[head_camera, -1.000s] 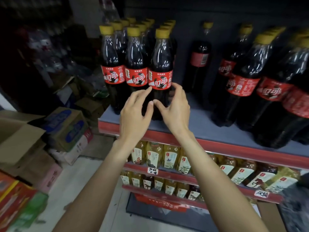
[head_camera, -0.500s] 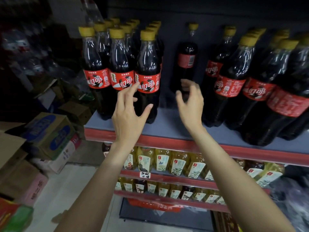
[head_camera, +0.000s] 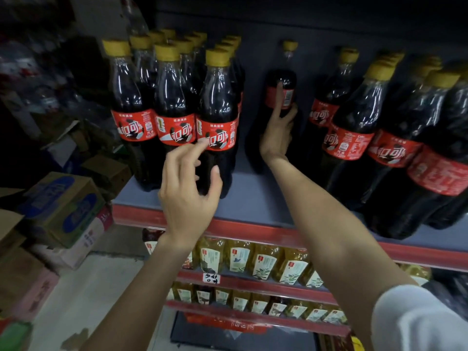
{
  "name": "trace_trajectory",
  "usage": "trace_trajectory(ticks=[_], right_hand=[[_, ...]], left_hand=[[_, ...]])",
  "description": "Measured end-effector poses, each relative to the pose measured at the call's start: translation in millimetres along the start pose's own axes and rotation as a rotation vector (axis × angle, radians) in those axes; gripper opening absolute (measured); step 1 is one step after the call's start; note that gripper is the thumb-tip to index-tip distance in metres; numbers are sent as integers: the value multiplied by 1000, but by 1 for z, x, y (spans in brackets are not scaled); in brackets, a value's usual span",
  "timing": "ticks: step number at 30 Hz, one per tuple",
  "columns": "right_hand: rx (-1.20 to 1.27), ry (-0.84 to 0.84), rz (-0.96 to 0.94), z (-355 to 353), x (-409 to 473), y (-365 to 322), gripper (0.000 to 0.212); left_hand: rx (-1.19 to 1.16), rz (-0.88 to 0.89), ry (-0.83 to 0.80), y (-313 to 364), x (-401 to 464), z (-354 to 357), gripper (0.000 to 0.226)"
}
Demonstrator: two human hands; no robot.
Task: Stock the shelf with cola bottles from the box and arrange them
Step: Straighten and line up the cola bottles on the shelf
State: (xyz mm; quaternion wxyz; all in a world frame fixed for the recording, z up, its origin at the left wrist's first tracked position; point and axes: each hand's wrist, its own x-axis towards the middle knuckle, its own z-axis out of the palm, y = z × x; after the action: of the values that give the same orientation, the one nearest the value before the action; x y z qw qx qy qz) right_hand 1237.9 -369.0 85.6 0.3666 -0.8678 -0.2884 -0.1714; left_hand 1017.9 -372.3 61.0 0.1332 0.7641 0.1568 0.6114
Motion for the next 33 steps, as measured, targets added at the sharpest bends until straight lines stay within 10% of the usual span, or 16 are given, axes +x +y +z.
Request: trace_trajectory(ticks=[4,9,17,25,30,33], right_hand=[[394,-84,-112,-14,-10,19,108],[640,-251,-217,-26,-27,33,112],[141,-138,-127,-43,-51,25,107],[481,-221,-55,-42,-36,34,94],[590,-307,-53,-29,-21,34,86],[543,-283,-69,-18,-13,23,83]], left_hand=[[-275,34,-144,30,4,24,27],[-578,-633,-381,43,26,89,51],[-866,-968,-308,21,48,127,50],[-575,-641,-448,40,19,85,49],[-167,-44,-92,40,2,42,33],[111,-34,97,22,8,30,46]])
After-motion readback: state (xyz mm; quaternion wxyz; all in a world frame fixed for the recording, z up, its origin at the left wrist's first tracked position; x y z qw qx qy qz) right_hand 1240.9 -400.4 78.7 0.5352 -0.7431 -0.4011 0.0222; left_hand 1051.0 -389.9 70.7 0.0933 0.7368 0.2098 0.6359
